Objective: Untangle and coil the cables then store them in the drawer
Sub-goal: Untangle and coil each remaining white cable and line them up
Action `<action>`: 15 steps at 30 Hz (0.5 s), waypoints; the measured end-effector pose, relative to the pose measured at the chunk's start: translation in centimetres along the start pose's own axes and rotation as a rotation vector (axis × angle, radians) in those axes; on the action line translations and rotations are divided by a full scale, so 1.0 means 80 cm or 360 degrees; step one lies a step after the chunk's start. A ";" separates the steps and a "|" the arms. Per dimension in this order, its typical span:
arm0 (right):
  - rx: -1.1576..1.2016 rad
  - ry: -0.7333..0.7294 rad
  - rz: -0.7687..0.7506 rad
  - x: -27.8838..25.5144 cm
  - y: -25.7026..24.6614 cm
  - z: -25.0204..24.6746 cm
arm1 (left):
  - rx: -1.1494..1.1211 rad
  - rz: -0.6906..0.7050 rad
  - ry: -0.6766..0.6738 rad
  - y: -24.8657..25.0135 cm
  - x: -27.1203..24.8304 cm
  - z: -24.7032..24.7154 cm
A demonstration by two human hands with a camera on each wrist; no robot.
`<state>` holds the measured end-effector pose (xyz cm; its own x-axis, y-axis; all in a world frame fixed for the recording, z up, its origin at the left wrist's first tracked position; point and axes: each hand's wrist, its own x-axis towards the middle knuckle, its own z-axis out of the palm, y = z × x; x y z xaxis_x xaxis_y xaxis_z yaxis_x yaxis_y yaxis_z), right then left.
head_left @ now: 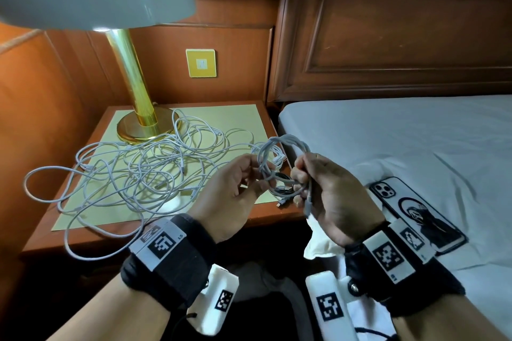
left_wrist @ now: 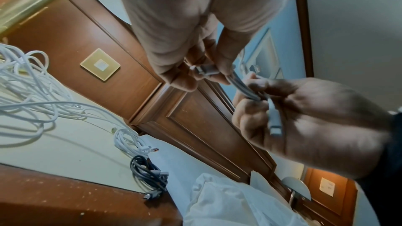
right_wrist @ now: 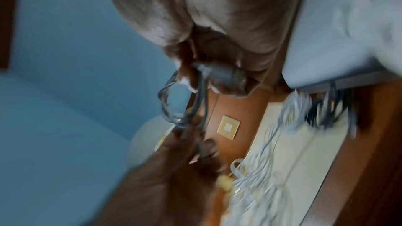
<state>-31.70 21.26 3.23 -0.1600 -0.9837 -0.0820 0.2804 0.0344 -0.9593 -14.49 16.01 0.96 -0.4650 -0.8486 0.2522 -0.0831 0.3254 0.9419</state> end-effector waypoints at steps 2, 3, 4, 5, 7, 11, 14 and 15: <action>-0.0495 0.0028 -0.0265 -0.002 0.000 -0.004 | -0.0039 -0.0020 0.0040 0.002 0.002 -0.004; -0.0718 0.0040 -0.0372 -0.003 0.000 -0.007 | -0.0053 -0.0034 0.0050 0.003 0.002 -0.005; -0.0900 0.0062 -0.0452 -0.003 -0.001 -0.009 | -0.0067 -0.0044 0.0059 0.003 0.003 -0.007; -0.1065 0.0113 -0.0523 -0.002 -0.001 -0.012 | -0.0075 -0.0048 0.0068 0.004 0.003 -0.008; -0.1389 0.0240 -0.0601 0.001 0.000 -0.018 | -0.0069 -0.0042 0.0069 0.006 0.003 -0.009; -0.1546 0.0351 -0.0536 0.004 0.003 -0.017 | -0.0007 -0.0061 0.0048 0.007 0.000 -0.003; -0.1469 0.0386 -0.0603 0.002 0.005 -0.010 | -0.0019 -0.0121 0.0089 0.005 0.000 0.000; -0.1517 0.0405 -0.0659 0.001 0.005 -0.008 | -0.0036 -0.0136 0.0099 0.005 0.000 0.000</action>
<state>-32.22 21.31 2.63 -0.2969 -0.8885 0.3500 -0.6784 -0.0616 -0.7321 -14.50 16.17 1.34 -0.4011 -0.8975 0.1833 -0.0999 0.2418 0.9652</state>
